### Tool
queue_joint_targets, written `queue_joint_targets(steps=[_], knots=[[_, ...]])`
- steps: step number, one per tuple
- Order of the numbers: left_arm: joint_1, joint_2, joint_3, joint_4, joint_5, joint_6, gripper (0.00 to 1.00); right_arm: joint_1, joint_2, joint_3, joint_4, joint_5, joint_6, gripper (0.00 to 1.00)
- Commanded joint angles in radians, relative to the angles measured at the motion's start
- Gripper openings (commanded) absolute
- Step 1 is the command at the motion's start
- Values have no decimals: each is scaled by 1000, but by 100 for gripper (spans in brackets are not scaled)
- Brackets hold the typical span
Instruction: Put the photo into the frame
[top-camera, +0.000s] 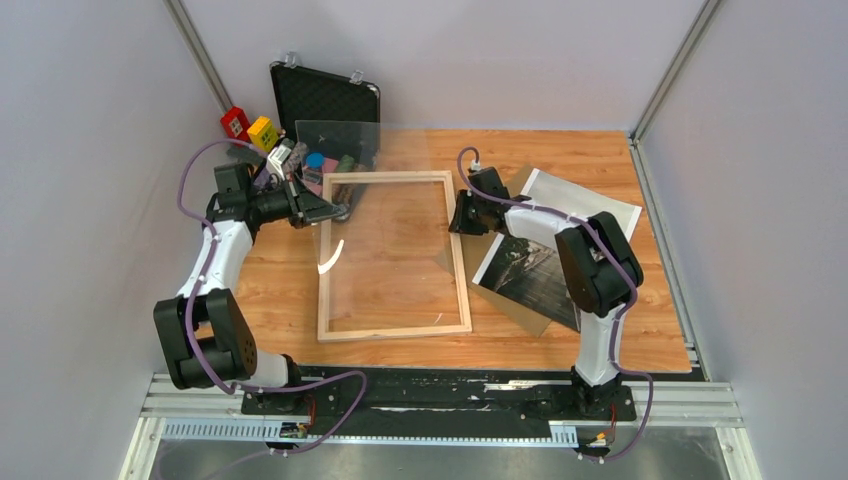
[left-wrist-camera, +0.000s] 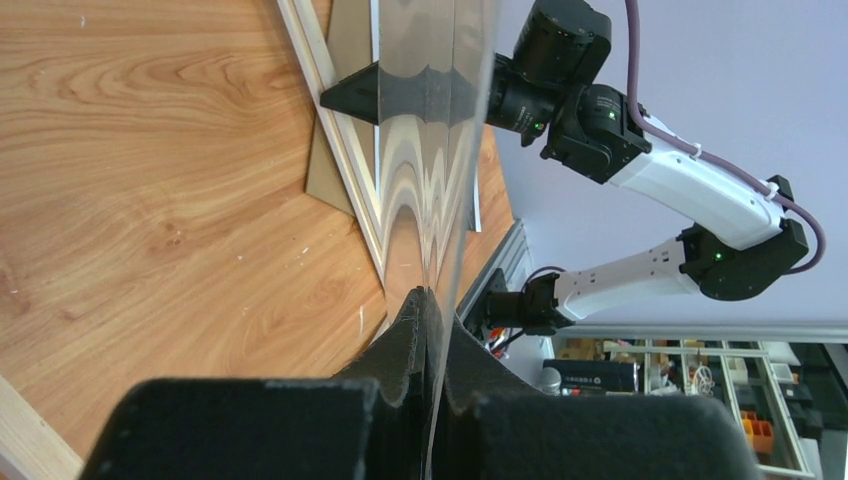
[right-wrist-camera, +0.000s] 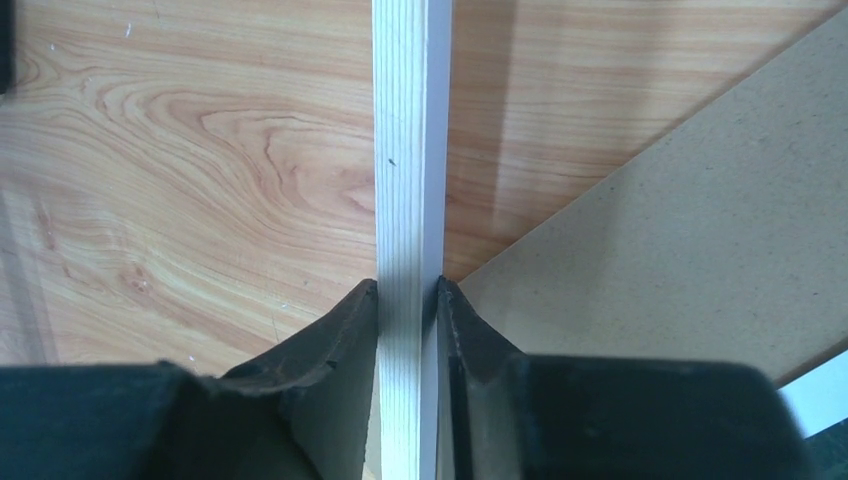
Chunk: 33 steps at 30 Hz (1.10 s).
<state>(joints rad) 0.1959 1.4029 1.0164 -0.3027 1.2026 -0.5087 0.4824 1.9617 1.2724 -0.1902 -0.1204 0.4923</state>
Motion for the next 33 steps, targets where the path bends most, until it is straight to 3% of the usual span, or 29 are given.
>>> queue_joint_targets(steps=[1,7,14,22,33], knots=[[-4,-52,-3,43,36,1,0,13,-68,22,6,3,49,30],[-3,-56,-44,77,40,-16,0,15,-91,25,3,21,38,52],[-4,-47,-66,126,59,-41,0,10,-135,33,-3,56,-4,65],[-28,-30,-78,152,83,-45,0,-44,-185,3,35,-2,-61,68],[-52,-10,-80,135,82,-19,0,-102,-171,-48,116,-129,-106,62]])
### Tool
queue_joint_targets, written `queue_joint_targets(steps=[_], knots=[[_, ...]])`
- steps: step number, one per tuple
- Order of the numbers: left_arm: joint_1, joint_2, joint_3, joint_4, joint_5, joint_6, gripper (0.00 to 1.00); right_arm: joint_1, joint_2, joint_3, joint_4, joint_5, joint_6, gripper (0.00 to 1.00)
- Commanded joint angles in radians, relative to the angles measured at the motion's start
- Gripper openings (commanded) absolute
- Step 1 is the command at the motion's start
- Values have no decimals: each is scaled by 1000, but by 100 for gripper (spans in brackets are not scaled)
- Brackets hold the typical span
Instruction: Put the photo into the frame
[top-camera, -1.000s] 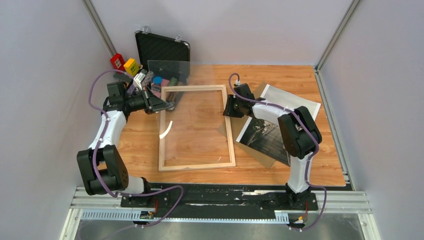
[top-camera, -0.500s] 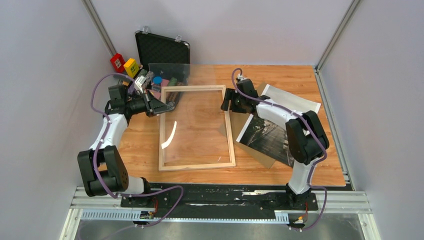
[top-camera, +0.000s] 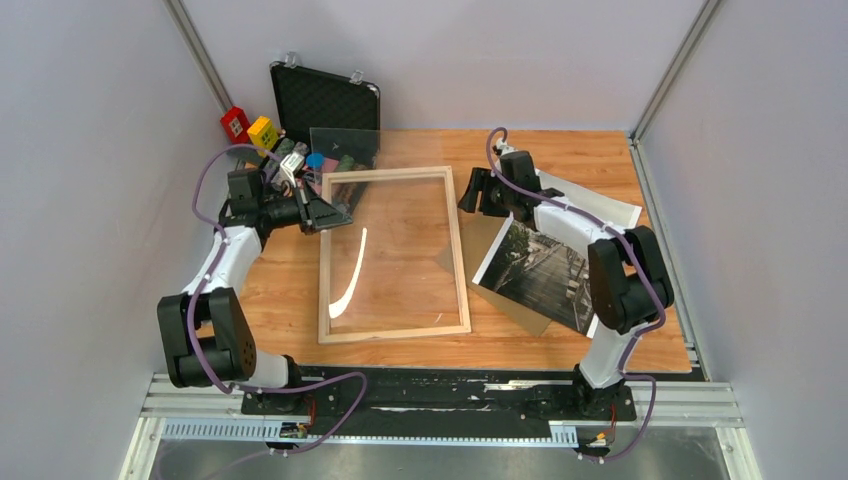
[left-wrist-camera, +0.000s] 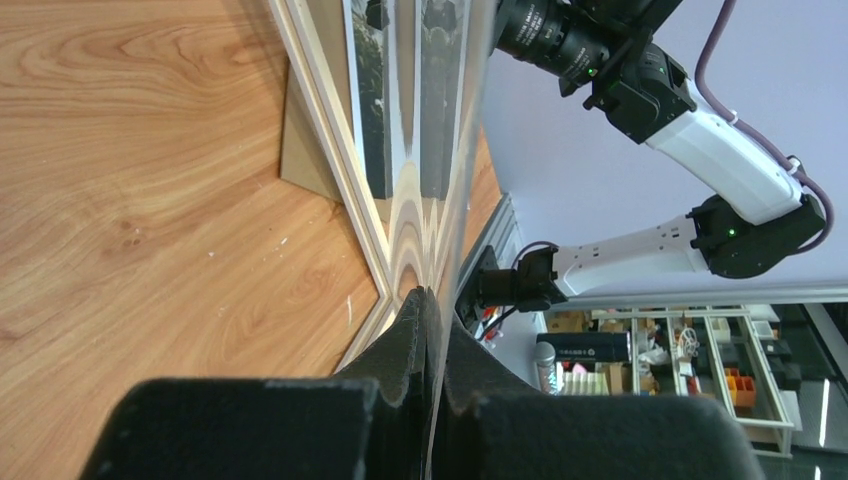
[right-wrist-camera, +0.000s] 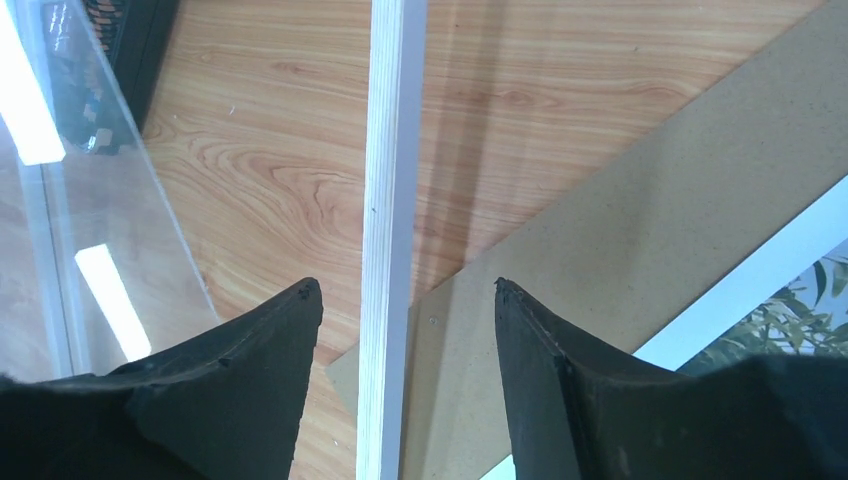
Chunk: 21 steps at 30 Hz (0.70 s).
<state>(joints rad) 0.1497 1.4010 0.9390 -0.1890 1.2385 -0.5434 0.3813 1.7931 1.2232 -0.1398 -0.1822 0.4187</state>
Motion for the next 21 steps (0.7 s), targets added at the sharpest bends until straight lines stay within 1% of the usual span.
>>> queue_joint_targets(steps=[1,7,14,18,21], knots=[[-6,-10,-6,17,46,22,0,-1,10,3,69,-85,-32,62],[-6,-26,-51,43,38,14,0,0,80,4,113,-205,-16,62],[-5,-62,-76,50,25,13,0,0,148,24,118,-212,-26,60],[-6,-78,-79,47,21,18,0,7,188,37,117,-221,-24,54],[-5,-78,-73,33,20,31,0,21,200,43,117,-223,-21,40]])
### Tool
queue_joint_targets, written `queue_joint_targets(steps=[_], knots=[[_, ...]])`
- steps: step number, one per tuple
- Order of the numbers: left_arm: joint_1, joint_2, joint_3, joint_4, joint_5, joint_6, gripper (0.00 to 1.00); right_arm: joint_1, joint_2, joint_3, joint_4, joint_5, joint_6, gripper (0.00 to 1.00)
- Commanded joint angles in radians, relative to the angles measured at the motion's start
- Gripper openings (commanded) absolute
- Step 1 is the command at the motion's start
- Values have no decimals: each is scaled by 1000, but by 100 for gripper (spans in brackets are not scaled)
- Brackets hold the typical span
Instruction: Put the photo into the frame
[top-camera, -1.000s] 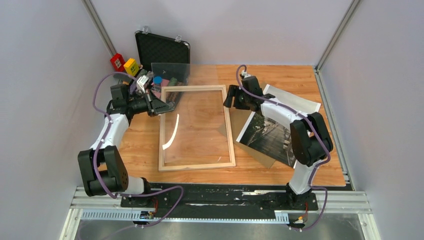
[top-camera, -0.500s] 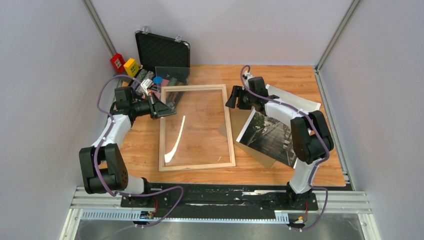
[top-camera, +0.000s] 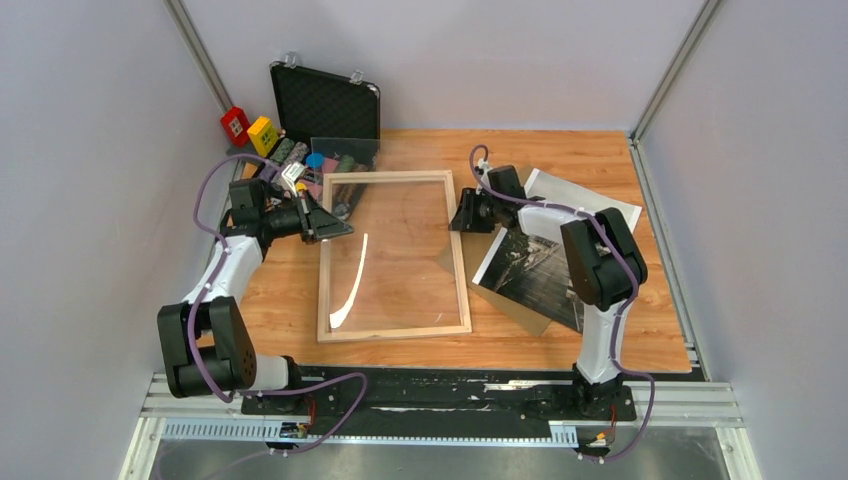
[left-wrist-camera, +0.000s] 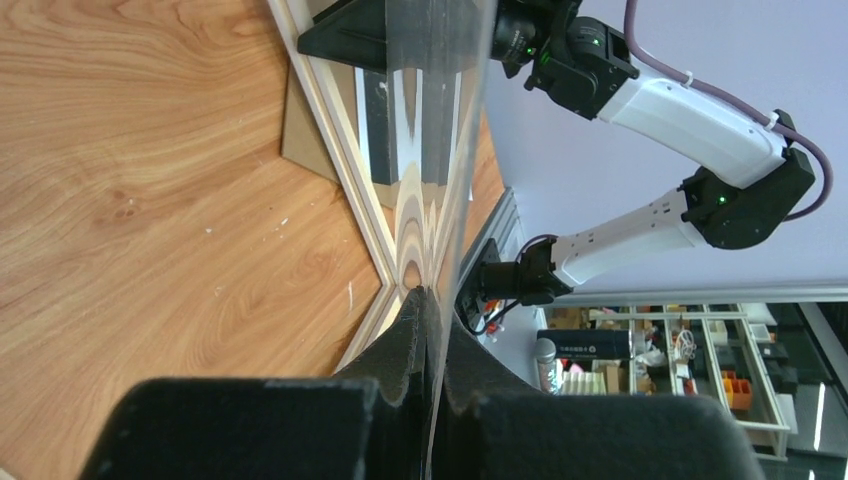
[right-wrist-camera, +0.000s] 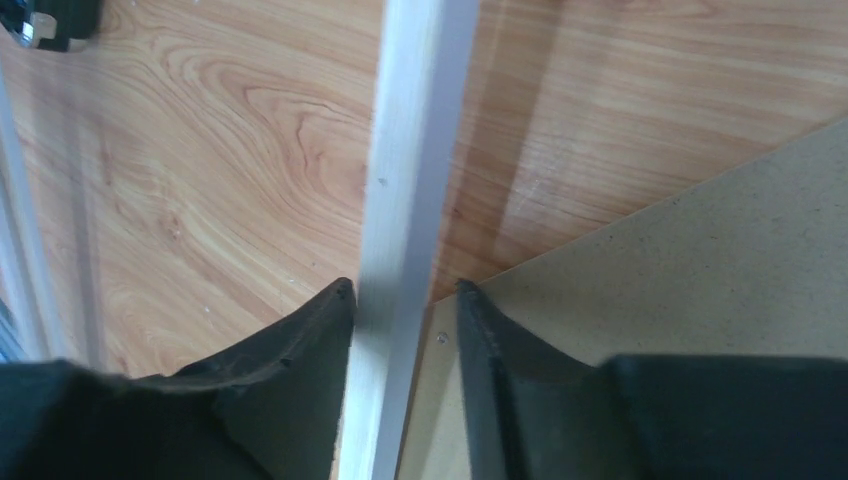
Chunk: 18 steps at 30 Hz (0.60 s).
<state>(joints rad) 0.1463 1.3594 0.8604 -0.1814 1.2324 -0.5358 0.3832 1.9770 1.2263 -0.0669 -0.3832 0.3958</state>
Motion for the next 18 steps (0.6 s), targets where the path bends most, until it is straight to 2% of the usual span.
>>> queue_joint_targets(steps=[1,5,8,10,18], knots=[[-2,-35,10,12,25,27,0,26,15,42,43,-17,6,35],[-1,-37,16,-23,19,55,0,49,2,44,42,16,39,14],[2,-40,25,-63,16,94,0,73,-5,49,35,70,74,4],[4,-35,35,-88,15,112,0,91,-4,60,23,97,86,0],[48,-23,58,-216,27,219,0,132,34,153,-54,181,107,0]])
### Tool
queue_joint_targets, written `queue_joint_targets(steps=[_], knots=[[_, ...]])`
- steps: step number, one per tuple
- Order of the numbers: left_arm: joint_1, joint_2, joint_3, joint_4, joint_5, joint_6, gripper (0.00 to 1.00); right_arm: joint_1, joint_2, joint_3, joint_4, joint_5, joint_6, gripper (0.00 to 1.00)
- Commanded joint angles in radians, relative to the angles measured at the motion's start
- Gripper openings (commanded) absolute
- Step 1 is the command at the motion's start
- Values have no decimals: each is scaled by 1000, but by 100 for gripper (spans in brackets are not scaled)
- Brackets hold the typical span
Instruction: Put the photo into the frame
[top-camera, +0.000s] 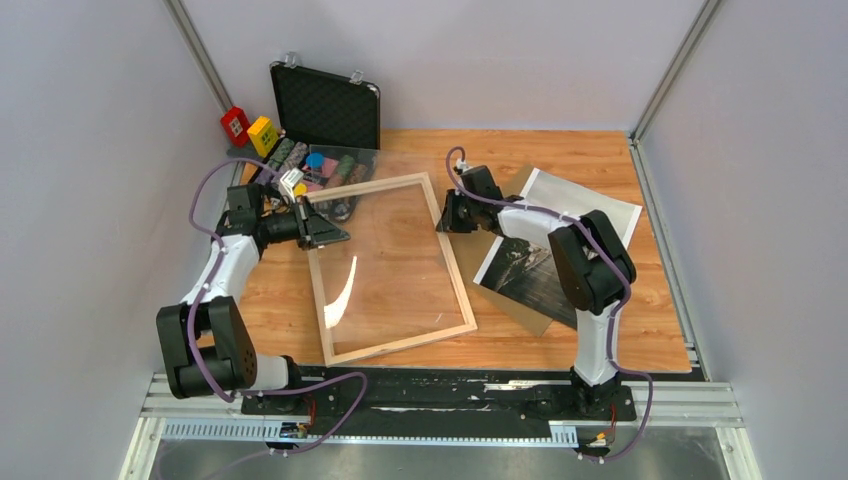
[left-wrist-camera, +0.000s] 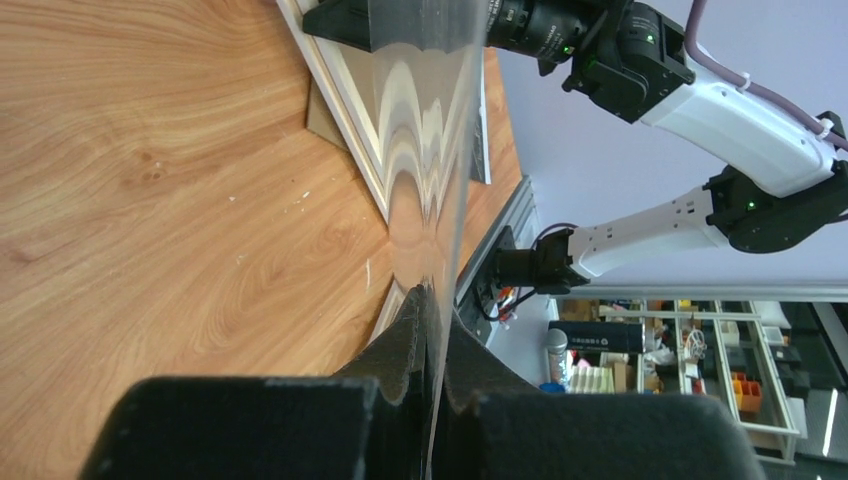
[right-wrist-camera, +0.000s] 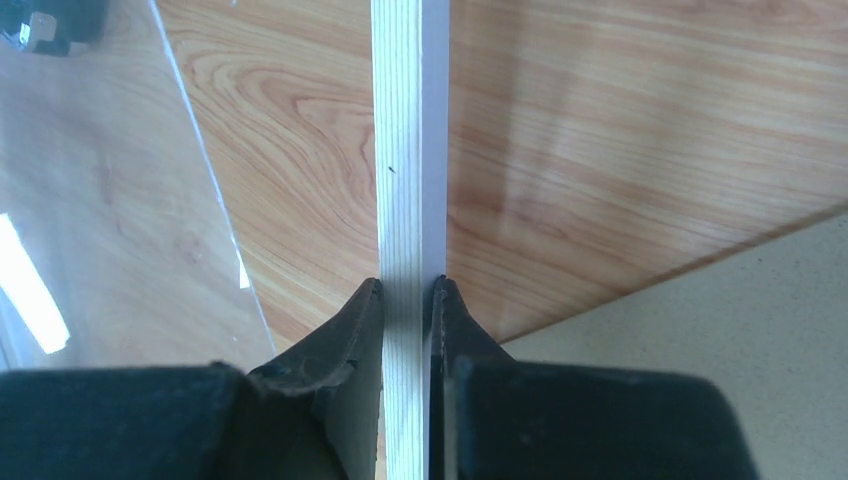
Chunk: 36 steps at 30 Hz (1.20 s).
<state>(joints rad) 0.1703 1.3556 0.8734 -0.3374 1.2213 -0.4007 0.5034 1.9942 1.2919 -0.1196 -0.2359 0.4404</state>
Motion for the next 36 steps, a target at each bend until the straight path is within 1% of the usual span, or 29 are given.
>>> queue_joint_targets(steps=[1,10,22,23,25,29,30,33,36], knots=[[30,-19,46,-64,39,89,0,12,26,102,-11,40,63,0],[35,-18,51,-89,35,121,0,9,52,202,-104,109,101,0],[35,45,64,-66,44,115,0,11,14,190,-129,85,143,1],[35,49,68,-60,44,111,0,11,9,189,-129,80,141,3],[35,68,78,-57,45,111,0,11,0,189,-127,73,132,12],[35,107,97,-53,52,121,0,12,-35,181,-123,76,108,35],[35,115,99,-51,54,121,0,12,-43,180,-121,78,99,39],[37,124,108,-21,57,105,0,11,-65,178,-119,83,81,49],[41,132,116,4,66,79,0,8,-81,180,-119,89,66,55]])
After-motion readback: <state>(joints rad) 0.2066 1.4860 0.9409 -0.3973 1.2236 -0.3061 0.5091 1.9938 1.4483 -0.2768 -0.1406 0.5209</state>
